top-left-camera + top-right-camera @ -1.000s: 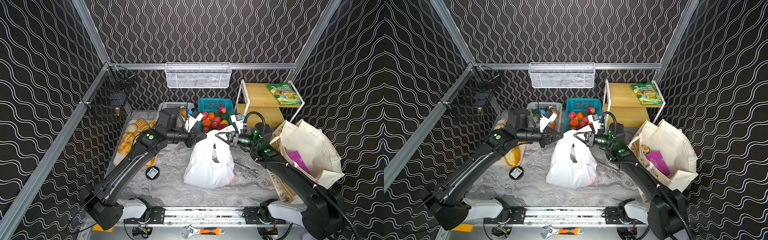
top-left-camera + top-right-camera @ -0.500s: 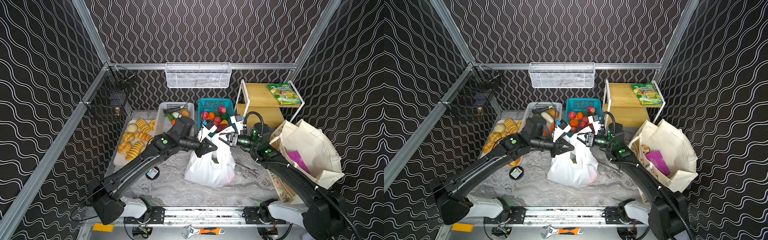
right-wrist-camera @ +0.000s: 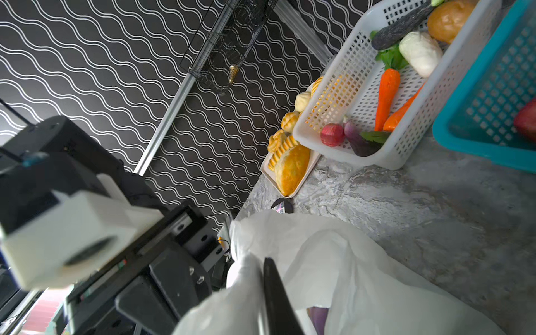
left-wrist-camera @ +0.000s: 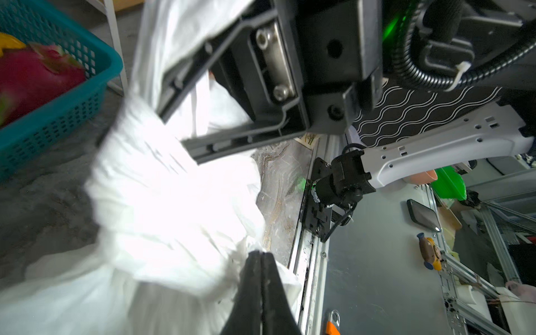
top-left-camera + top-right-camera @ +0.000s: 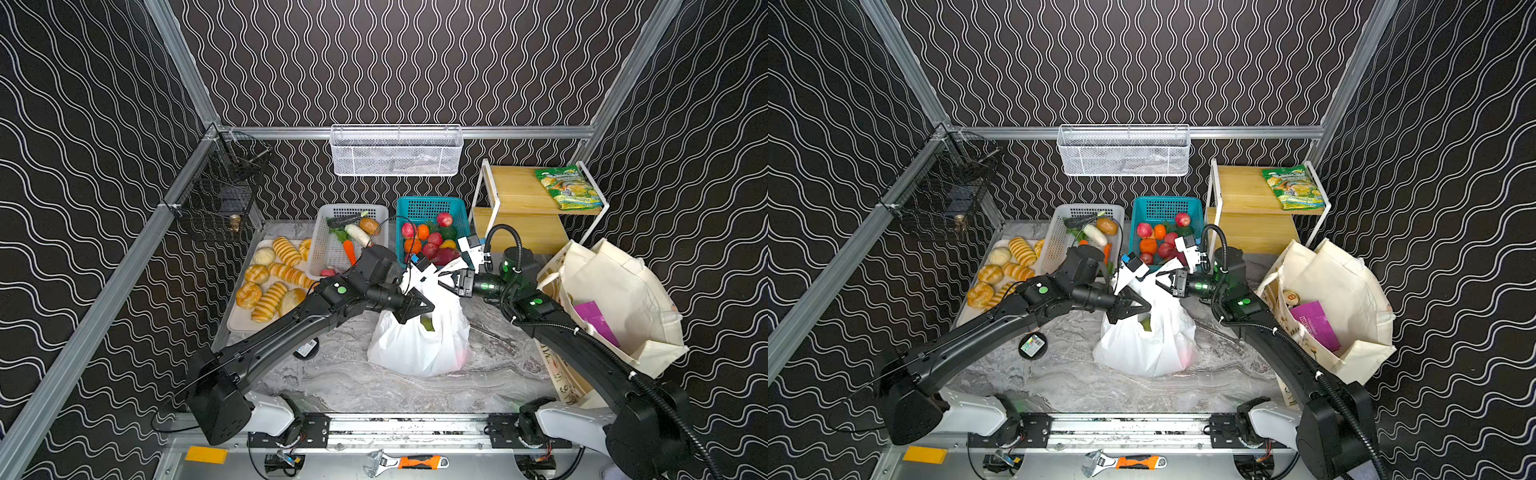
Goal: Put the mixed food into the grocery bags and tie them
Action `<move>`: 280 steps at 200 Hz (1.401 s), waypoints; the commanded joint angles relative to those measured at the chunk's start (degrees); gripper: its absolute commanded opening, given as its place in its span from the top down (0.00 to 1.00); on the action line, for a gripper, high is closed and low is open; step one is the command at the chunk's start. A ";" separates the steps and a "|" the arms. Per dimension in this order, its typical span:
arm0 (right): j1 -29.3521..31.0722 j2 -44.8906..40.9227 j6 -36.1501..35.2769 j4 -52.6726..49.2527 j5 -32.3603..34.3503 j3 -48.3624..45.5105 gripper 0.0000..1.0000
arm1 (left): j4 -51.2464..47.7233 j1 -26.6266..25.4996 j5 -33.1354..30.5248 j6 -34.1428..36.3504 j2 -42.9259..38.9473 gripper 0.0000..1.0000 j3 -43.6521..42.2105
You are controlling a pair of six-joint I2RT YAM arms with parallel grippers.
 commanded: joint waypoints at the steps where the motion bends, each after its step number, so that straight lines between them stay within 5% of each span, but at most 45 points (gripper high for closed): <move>1: -0.11 -0.44 -1.61 0.45 0.94 0.05 0.85 | -2.73 -0.14 2.76 -0.24 0.63 1.00 -0.05; 123: -0.19 -1.95 -9.93 -7.34 -4.76 0.46 0.46 | -2.71 -0.10 -0.60 0.18 0.31 1.00 -0.55; 216: -0.21 -1.79 -13.01 -6.11 -12.27 0.12 0.29 | -3.15 -0.15 -0.56 0.51 0.48 1.00 -0.68; 280: -0.10 2.50 -10.98 -4.34 -9.21 2.21 0.30 | -2.91 -0.13 1.26 0.66 0.37 1.00 -1.05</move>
